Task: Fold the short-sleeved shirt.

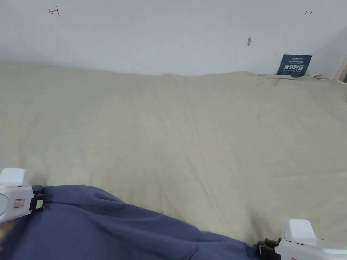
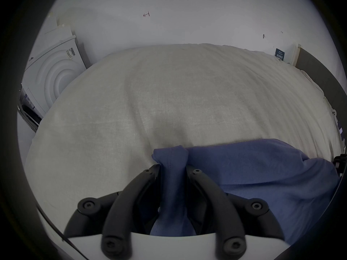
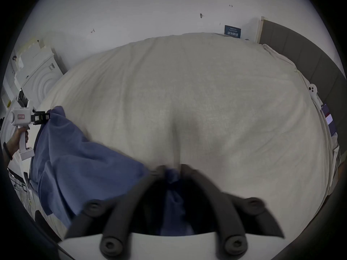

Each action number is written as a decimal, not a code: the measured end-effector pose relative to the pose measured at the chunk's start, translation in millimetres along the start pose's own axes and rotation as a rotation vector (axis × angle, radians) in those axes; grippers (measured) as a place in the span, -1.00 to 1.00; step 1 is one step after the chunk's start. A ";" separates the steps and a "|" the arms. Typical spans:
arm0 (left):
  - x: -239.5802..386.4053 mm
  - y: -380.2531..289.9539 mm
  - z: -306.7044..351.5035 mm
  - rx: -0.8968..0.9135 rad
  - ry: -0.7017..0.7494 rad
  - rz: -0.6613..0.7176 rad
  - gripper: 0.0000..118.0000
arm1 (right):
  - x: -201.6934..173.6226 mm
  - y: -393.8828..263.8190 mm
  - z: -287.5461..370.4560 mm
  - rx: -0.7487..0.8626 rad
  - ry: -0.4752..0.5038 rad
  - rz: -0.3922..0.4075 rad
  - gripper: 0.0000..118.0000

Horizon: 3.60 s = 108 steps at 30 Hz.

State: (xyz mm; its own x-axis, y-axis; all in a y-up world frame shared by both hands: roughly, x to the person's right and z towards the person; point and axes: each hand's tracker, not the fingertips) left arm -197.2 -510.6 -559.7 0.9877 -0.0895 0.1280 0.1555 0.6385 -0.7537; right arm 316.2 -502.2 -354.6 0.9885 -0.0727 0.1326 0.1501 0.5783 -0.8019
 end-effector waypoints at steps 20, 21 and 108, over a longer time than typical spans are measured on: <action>-78.6 49.9 406.4 0.707 -0.132 0.142 -0.92 | -45.1 70.3 266.8 0.559 0.158 0.115 -0.93; -82.5 52.6 425.6 0.742 -0.141 0.123 -0.92 | -46.1 77.6 284.9 0.610 0.168 0.099 -0.93; -52.9 140.7 158.9 0.410 -0.111 0.278 -0.91 | -90.4 281.7 69.8 0.494 0.012 0.036 -0.93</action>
State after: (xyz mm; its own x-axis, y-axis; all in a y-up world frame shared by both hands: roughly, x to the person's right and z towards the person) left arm -229.8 -294.5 -570.1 0.9801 0.1939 0.0430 -0.1533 0.8764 -0.4566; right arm 267.9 -276.0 -551.9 0.9935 -0.0533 0.1006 0.0919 0.8965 -0.4335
